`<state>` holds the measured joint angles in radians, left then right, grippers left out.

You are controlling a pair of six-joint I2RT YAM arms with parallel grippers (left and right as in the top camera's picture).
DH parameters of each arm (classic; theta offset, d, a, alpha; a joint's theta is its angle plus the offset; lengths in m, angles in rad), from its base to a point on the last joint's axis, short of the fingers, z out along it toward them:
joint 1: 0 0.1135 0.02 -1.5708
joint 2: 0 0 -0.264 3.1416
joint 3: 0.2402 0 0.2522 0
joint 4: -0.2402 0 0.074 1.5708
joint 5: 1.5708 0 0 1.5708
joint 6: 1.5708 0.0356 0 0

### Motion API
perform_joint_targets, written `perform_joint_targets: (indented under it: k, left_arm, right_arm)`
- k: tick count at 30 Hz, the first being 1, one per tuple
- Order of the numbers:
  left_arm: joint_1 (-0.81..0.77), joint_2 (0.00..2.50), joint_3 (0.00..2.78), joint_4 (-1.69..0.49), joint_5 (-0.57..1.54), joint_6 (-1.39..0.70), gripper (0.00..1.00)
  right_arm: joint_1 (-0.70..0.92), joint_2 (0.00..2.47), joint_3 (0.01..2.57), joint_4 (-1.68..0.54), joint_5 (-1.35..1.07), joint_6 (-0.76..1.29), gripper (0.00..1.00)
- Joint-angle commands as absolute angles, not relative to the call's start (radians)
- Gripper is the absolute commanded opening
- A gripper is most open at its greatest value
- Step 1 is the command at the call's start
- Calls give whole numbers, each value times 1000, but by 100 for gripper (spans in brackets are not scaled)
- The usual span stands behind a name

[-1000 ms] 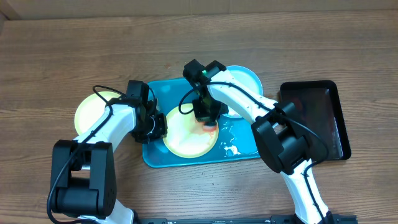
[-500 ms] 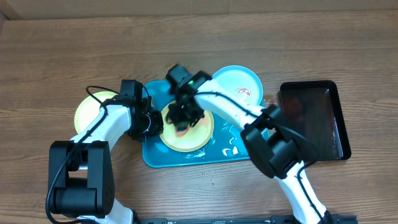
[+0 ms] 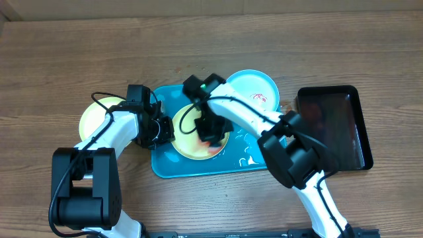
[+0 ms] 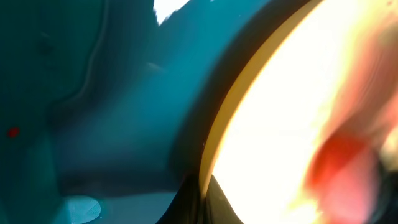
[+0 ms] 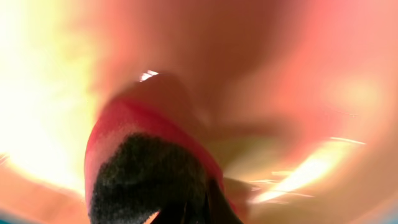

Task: Clean dirty plates on tray and stack at the side
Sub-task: 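Scrub the second yellow plate with the sponge while left gripper holds it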

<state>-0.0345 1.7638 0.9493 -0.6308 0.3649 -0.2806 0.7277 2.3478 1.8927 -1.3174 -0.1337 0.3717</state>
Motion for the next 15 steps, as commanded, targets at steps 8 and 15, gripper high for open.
perform_joint_targets:
  k: [8, 15]
  left_arm:
    - [-5, 1779, 938, -631, 334, -246, 4]
    - [-5, 1779, 938, -632, 334, -247, 4]
  right_arm:
    - [590, 2389, 1871, -994, -46, 266, 4]
    - [637, 2389, 1871, -847, -390, 231, 4]
